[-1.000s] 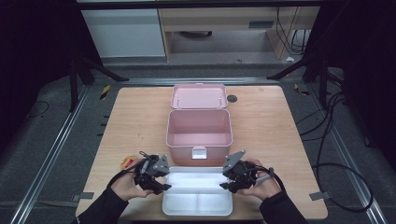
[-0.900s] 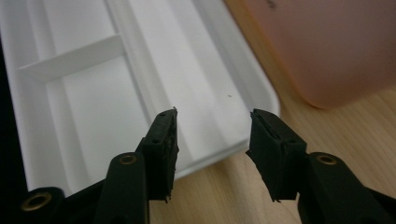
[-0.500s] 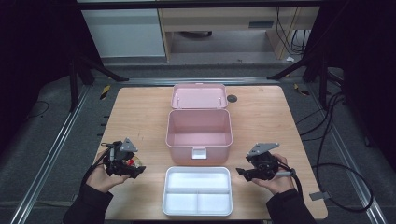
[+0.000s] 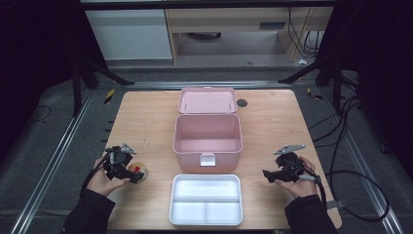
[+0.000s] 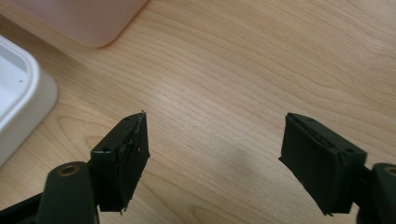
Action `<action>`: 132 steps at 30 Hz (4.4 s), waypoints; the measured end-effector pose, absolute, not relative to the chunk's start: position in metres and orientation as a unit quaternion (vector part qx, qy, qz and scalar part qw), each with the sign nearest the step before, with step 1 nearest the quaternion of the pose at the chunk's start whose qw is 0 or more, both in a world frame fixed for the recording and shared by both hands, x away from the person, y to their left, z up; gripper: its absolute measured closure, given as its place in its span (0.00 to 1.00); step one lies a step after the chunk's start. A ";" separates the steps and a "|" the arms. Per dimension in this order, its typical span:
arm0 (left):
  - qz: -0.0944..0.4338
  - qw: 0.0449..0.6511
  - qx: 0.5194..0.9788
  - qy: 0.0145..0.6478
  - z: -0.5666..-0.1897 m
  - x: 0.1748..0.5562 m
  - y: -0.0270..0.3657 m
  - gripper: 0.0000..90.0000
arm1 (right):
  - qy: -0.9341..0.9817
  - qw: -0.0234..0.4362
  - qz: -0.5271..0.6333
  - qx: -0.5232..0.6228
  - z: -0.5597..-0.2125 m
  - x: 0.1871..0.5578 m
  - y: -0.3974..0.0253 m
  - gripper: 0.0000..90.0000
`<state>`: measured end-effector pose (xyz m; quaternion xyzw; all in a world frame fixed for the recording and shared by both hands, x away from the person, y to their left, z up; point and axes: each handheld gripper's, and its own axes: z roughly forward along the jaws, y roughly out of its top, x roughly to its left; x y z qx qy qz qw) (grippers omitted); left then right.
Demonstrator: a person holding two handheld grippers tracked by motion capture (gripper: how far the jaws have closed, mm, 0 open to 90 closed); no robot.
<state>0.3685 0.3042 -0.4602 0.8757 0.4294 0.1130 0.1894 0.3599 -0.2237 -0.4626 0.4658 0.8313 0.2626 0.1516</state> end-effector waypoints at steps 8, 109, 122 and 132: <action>0.089 0.167 0.884 0.428 -0.469 0.376 0.301 0.20 | 0.832 0.150 0.260 0.466 -0.464 0.362 -0.226 0.24; 0.088 0.233 0.938 0.240 -0.341 0.494 0.077 0.23 | 0.823 0.161 0.260 0.479 -0.472 0.364 -0.235 0.28; 0.065 0.204 0.950 0.228 -0.375 0.506 0.044 0.22 | 0.823 0.158 0.261 0.480 -0.473 0.365 -0.237 0.27; 0.053 0.191 0.953 0.229 -0.392 0.509 0.032 0.22 | 0.825 0.157 0.258 0.477 -0.474 0.365 -0.236 0.27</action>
